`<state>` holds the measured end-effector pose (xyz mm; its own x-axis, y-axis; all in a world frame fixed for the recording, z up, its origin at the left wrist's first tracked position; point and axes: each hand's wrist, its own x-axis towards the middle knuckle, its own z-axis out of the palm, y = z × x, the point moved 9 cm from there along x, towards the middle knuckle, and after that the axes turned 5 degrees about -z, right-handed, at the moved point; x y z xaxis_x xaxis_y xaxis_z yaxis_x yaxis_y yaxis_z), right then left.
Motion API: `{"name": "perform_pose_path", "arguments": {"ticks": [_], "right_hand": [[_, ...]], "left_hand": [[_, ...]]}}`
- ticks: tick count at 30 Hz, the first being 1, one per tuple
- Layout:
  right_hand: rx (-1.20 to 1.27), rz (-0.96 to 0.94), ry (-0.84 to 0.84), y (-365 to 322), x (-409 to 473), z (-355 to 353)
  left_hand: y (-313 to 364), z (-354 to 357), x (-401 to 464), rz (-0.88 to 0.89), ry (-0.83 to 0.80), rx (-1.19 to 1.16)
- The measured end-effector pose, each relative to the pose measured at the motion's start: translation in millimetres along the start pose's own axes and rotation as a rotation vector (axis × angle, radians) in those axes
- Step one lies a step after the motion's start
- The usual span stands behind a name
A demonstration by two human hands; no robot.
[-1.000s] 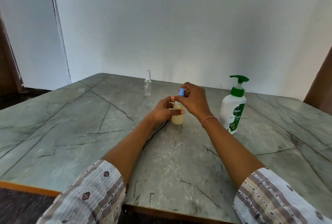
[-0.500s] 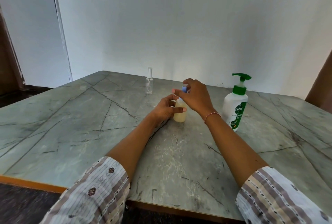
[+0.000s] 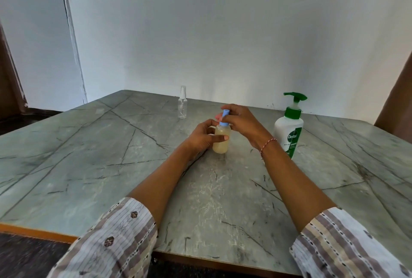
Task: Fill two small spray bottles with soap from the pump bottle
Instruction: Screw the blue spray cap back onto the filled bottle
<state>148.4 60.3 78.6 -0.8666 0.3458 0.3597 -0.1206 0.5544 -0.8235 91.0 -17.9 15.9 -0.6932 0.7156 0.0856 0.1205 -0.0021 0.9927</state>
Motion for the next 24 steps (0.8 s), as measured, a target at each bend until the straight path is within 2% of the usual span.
{"name": "perform_pose_path", "arguments": {"ticks": [2,5,7,9,12,14,19,24], "right_hand": [[-0.012,-0.047,-0.001,-1.1,-0.6,-2.9],[-0.352,-0.168,0.255,-13.5,-6.6,-14.0],[-0.456,-0.181,0.326,-18.0,-9.4,-10.4],[-0.431,-0.123,0.243,-12.1,-4.6,-4.0],[-0.188,0.019,0.007,6.7,-0.7,2.6],[-0.067,0.045,-0.040,14.3,-4.3,1.5],[-0.064,-0.059,0.149,14.3,-8.6,-4.0],[-0.099,-0.059,0.354,16.0,-10.5,-4.9]], "left_hand": [[0.3,0.6,0.1,0.009,-0.002,-0.018],[1.4,-0.6,0.5,0.011,0.008,0.000],[1.4,-0.8,1.7,0.017,0.007,0.023],[1.4,-1.2,1.7,0.028,0.006,0.019],[-3.9,-2.0,2.3,-0.003,-0.032,-0.077],[-5.6,-1.7,2.4,-0.018,-0.048,-0.079],[-0.7,-6.1,1.8,0.046,0.044,0.016],[3.3,-13.0,3.6,0.125,0.205,0.150]]}}
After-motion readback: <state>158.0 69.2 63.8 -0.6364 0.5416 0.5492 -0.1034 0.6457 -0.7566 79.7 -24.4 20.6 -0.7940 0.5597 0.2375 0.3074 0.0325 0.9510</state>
